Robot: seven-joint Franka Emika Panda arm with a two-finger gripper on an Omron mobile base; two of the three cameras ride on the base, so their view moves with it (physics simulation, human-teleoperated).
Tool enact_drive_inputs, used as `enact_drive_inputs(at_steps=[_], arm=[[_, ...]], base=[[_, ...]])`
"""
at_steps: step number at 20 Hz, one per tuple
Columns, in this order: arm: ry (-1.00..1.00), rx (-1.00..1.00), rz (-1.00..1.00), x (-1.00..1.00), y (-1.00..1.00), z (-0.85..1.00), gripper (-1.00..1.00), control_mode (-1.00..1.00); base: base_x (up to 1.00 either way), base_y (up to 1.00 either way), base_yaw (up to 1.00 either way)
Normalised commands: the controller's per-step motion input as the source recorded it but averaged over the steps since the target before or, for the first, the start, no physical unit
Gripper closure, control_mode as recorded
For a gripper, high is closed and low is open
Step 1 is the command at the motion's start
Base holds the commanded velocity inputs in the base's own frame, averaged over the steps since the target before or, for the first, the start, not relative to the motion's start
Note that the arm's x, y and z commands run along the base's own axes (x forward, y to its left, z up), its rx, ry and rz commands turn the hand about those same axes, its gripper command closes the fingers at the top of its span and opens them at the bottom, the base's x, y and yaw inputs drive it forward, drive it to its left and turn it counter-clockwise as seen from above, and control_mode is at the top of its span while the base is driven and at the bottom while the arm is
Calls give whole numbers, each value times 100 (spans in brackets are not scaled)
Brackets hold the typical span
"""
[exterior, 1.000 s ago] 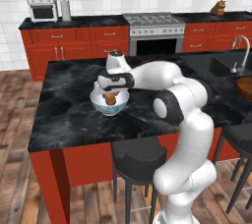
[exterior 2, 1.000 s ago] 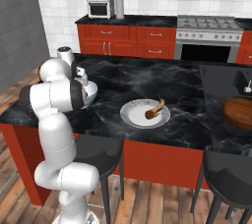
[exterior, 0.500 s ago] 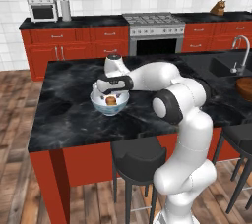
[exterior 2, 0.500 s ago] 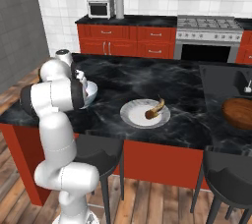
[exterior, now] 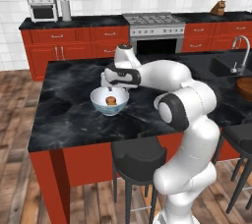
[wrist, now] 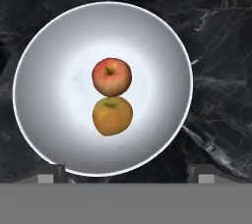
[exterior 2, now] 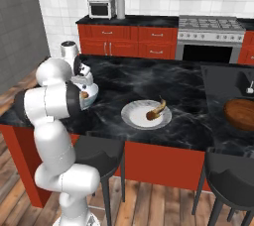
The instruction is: Take the fruits from the plate on the dining counter and place two fruits in each bowl.
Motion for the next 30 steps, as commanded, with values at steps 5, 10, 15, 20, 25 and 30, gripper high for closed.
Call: enact_drive_inputs(at_steps=[5,10,15,20,25,30], arm=[[0,0,-12,-59,-98,33,-100,-100],[0,0,-10,-50,-99,4,-100,-100],[11,0,-11,-18,-97,0,-100,-100],[7,0,-15,-9,-95,-9,-100,-100],[9,0,-15,0,-91,-16,-100,-100],[5,0,-13,2,-78,-24,-100,-100]], base=[[0,0,0],[0,0,0],[0,0,0],[0,0,0],[0,0,0],[0,0,0]])
